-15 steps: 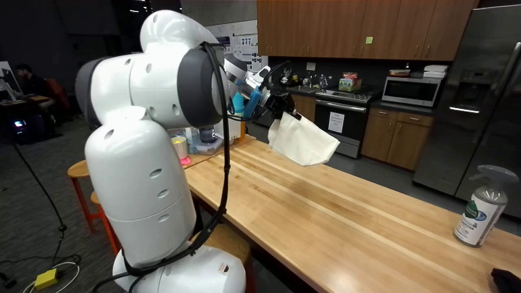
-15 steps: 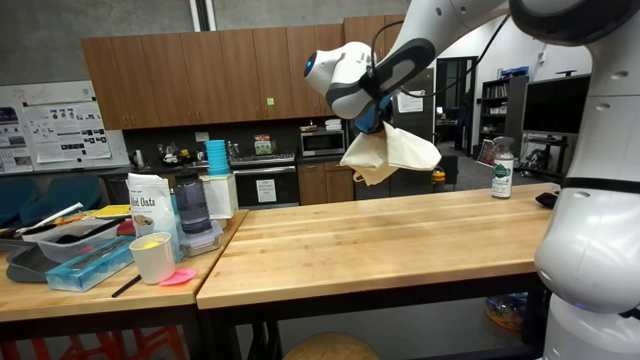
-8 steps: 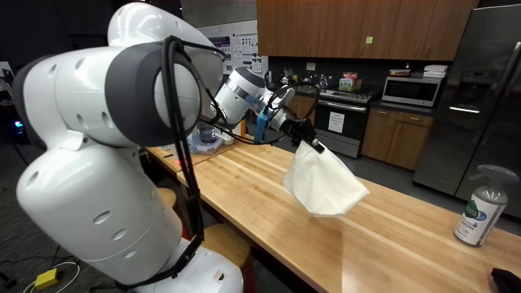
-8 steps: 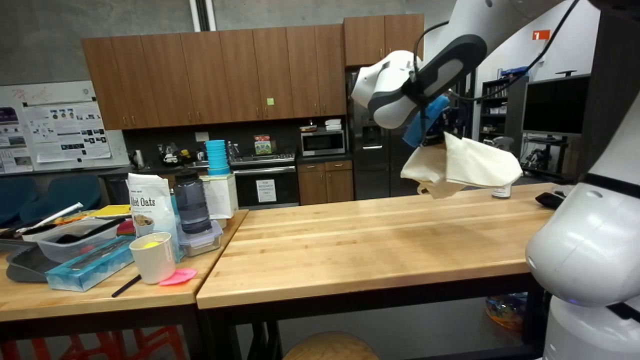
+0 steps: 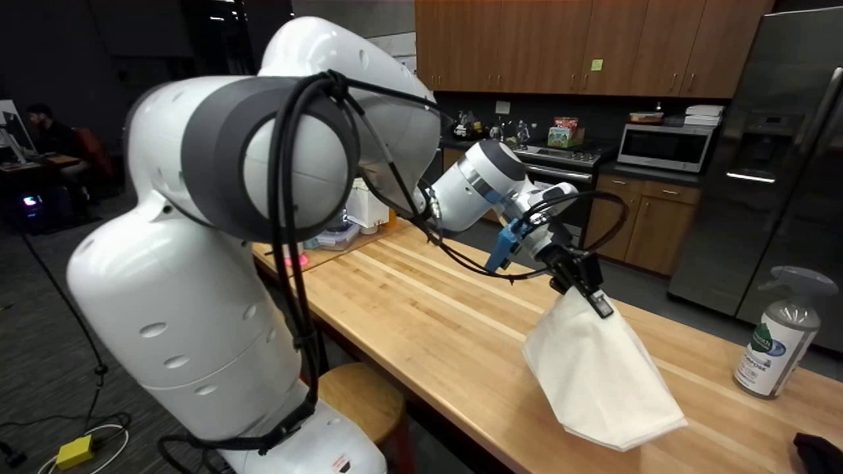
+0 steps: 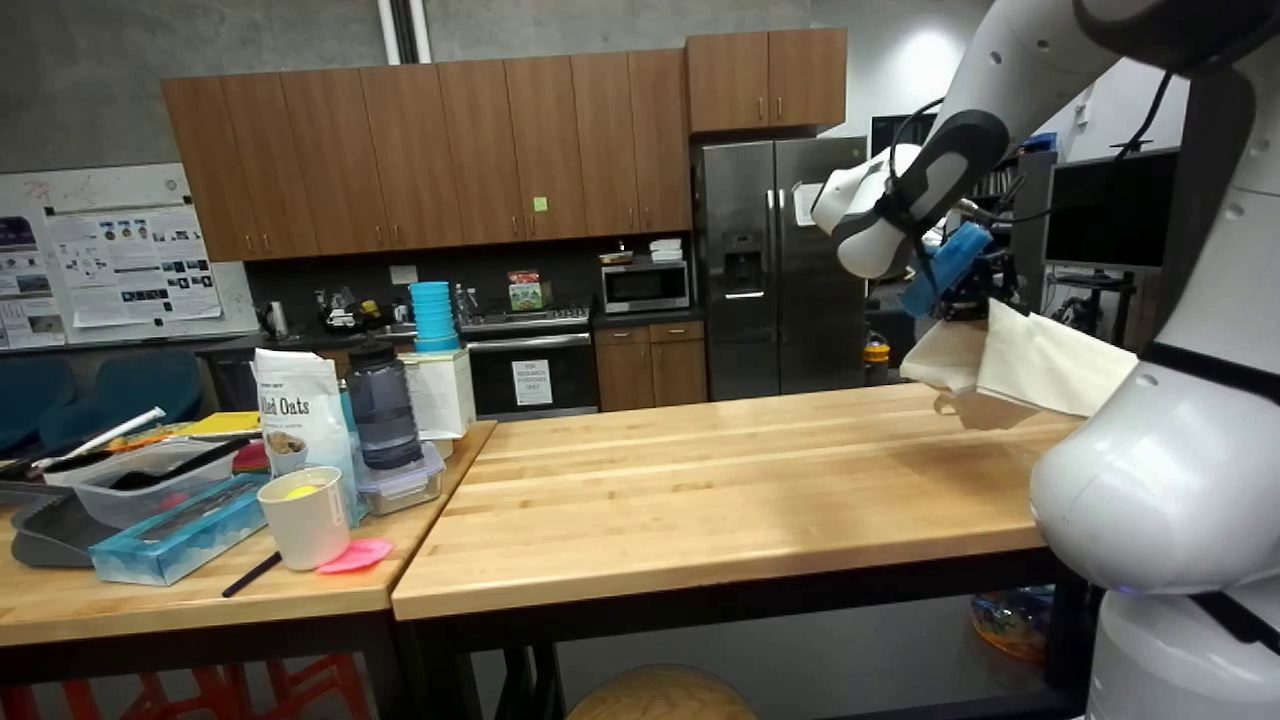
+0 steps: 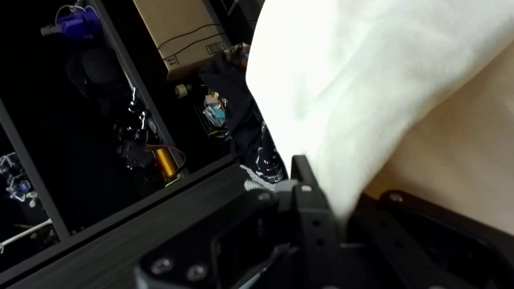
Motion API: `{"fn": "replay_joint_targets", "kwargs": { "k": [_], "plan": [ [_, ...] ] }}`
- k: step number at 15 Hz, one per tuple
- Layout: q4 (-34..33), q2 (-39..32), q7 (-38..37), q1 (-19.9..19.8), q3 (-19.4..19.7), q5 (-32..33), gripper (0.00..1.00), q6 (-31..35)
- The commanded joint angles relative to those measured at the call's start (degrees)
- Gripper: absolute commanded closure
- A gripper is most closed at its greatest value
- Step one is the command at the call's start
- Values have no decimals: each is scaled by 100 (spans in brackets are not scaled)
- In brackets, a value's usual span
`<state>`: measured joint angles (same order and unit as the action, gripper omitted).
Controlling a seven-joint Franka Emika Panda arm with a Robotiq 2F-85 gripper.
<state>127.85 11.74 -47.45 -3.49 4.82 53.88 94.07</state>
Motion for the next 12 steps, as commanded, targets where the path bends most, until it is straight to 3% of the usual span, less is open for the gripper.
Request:
{"fn": "replay_joint_targets", "kwargs": {
  "k": [1,9,12],
  "plan": [
    [-1163,-1110,265,-246,155,-43,99,22],
    [-3539,-3270,779,134,-93,-104,99,-416],
    [-3833,-3585,921,384,-245,-184,99,-225]
  ]
}}
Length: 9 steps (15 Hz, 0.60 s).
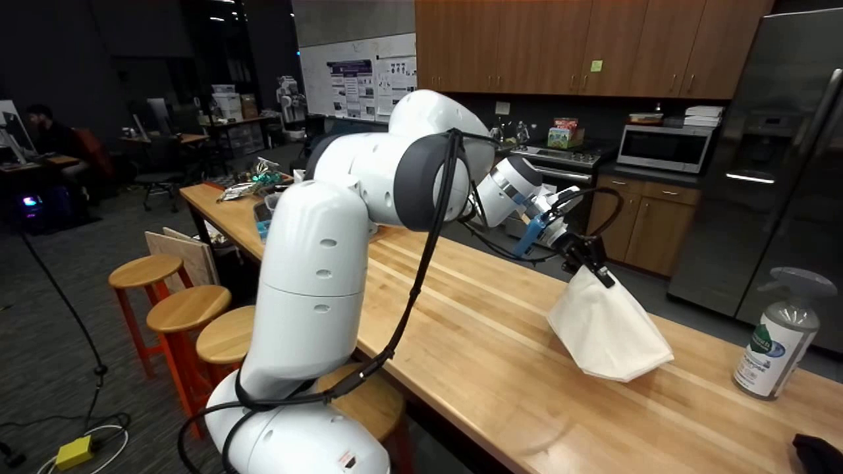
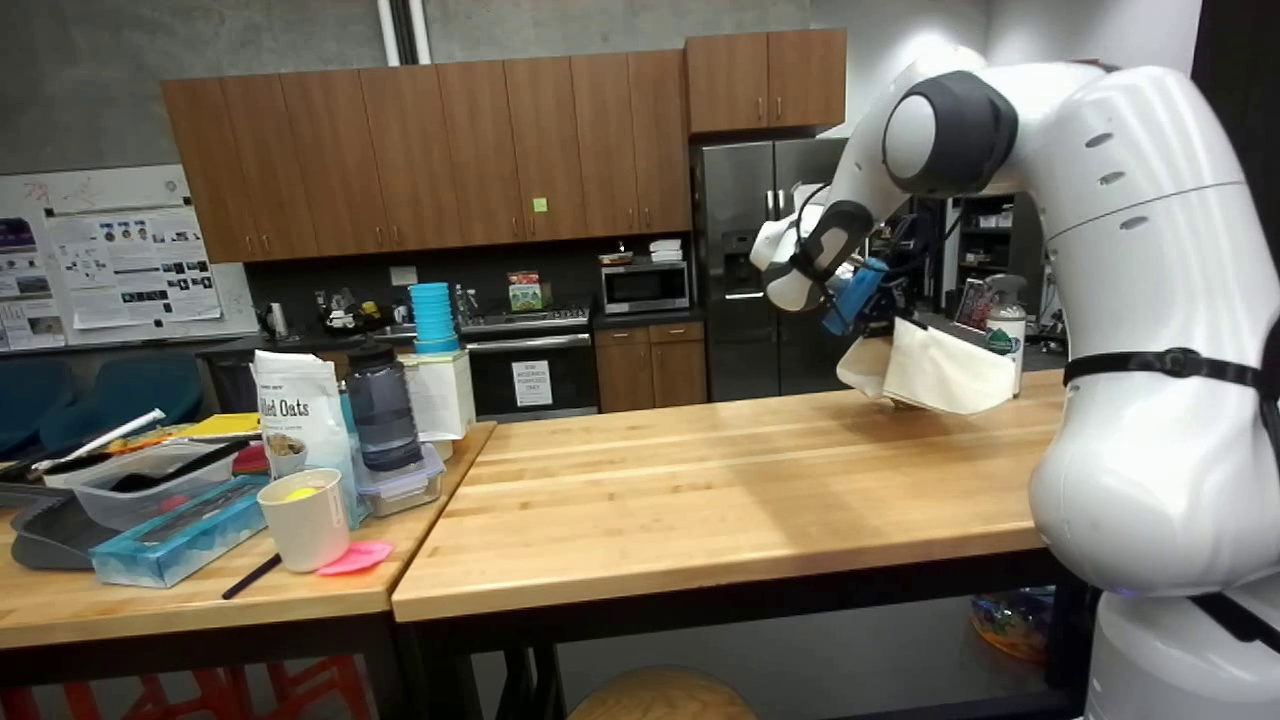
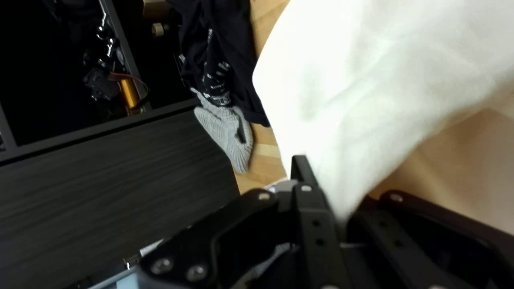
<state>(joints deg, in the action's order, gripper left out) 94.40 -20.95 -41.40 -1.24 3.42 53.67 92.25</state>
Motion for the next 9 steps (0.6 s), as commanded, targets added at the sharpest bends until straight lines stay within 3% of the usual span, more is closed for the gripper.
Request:
{"fn": "replay_joint_targets", "kwargs": {
  "k": [1,6,7,8,9],
  "plan": [
    [-450,-341,355,233,-158,-211,99,60],
    [269,-173,353,479,-363,-601,99,565],
    [496,-97,390,490,-407,-737,89,709],
    [43,-396,227,601,-282,-598,95,466],
    [168,-384,234,616,-306,-651,90,549]
  ]
}}
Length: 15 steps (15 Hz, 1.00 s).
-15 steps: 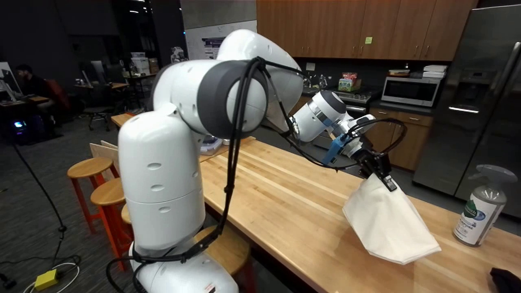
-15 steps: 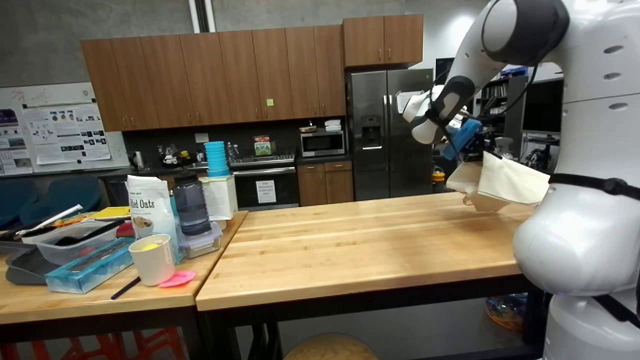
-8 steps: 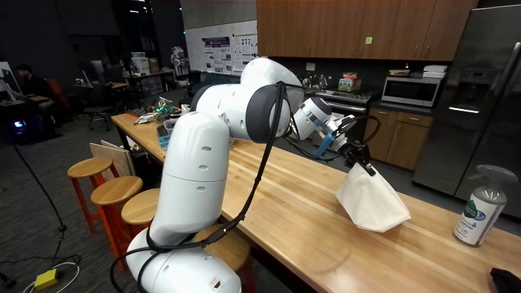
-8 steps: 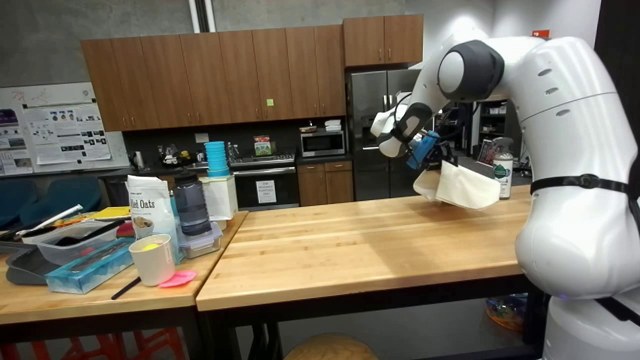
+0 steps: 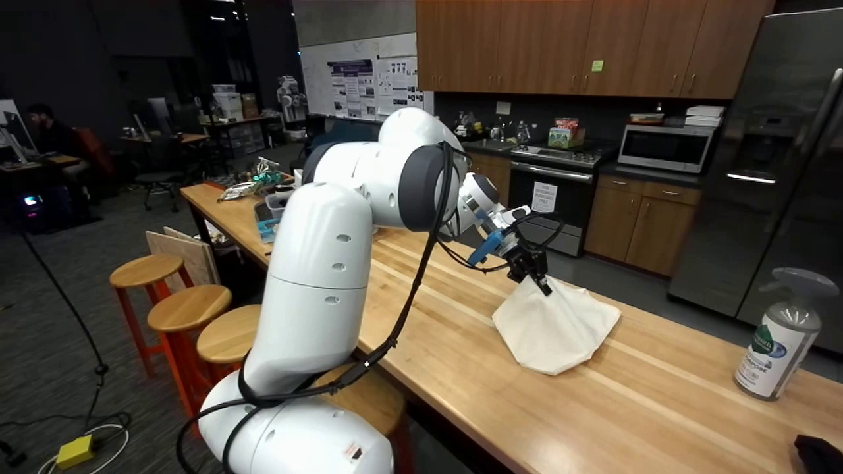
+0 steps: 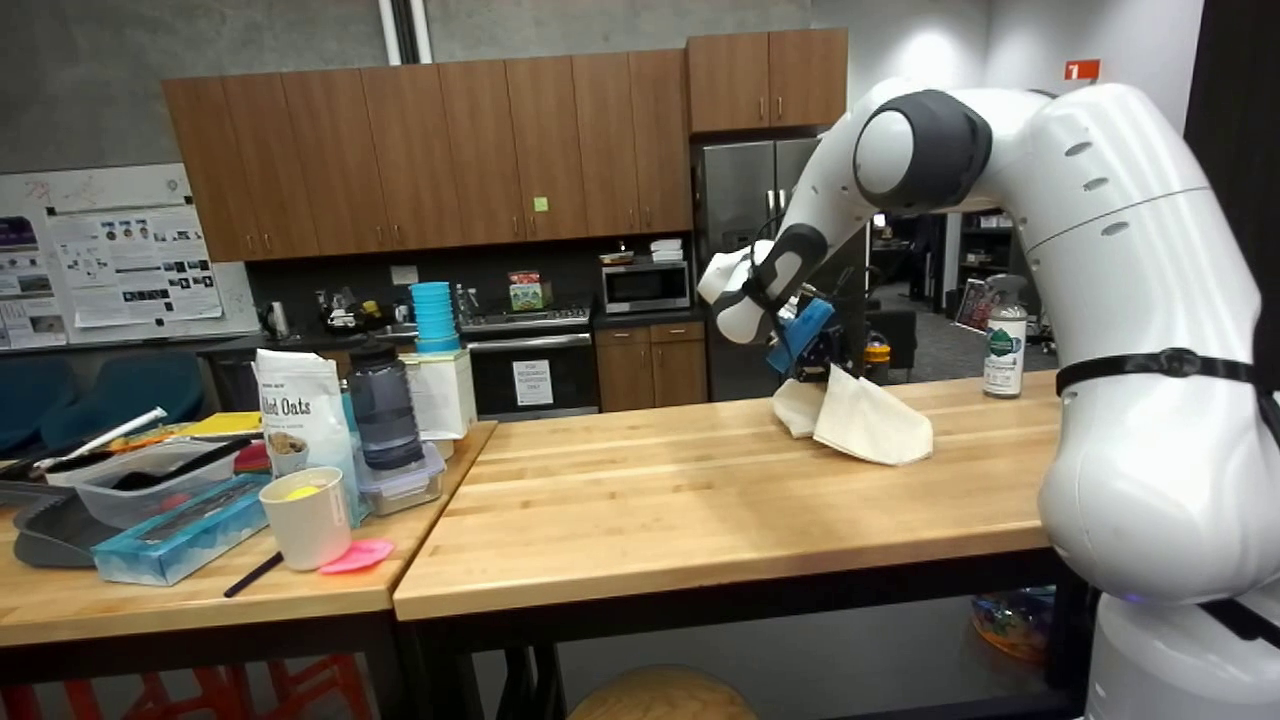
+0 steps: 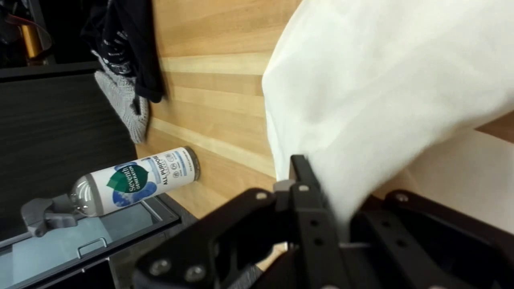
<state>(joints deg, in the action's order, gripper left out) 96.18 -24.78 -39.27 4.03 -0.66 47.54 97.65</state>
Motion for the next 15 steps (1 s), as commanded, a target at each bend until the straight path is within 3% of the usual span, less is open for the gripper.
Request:
{"fn": "replay_joint_targets", "kwargs": {
  "k": [1,15],
  "plan": [
    [71,6,22,99,90,-55,89,52],
    [130,64,71,87,88,-61,89,93]
  ]
}}
